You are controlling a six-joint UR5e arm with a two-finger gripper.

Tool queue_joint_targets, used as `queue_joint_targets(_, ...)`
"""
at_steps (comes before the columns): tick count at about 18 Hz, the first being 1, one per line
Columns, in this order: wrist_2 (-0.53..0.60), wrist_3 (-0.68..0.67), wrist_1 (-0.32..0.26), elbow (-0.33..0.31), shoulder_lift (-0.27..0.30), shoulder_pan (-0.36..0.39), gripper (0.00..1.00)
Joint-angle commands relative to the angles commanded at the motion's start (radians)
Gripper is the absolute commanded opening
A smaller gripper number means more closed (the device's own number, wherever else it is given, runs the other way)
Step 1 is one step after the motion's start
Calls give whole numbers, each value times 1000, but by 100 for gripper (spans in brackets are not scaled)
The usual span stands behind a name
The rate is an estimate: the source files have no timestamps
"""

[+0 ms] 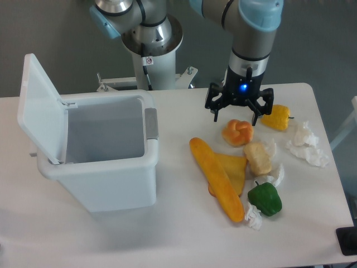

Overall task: Pick up the long bread
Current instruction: 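Lower the open gripper down over the long yellow bread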

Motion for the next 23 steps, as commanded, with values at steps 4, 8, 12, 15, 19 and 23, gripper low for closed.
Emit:
queue_joint_targets(4, 0, -78, 18, 34, -38, -32, 100)
queue_joint_targets(8, -2, -115, 64, 41, -69, -48, 100)
queue_joint_targets(12, 8, -117, 64, 66, -121, -66, 100)
queue_joint_targets(15, 0, -152, 64, 78, -141, -74, 100)
queue_joint_targets(19, -17, -155, 66, 92, -164, -75, 100)
queue_joint_targets(23, -83, -175, 72, 118, -216, -74, 100)
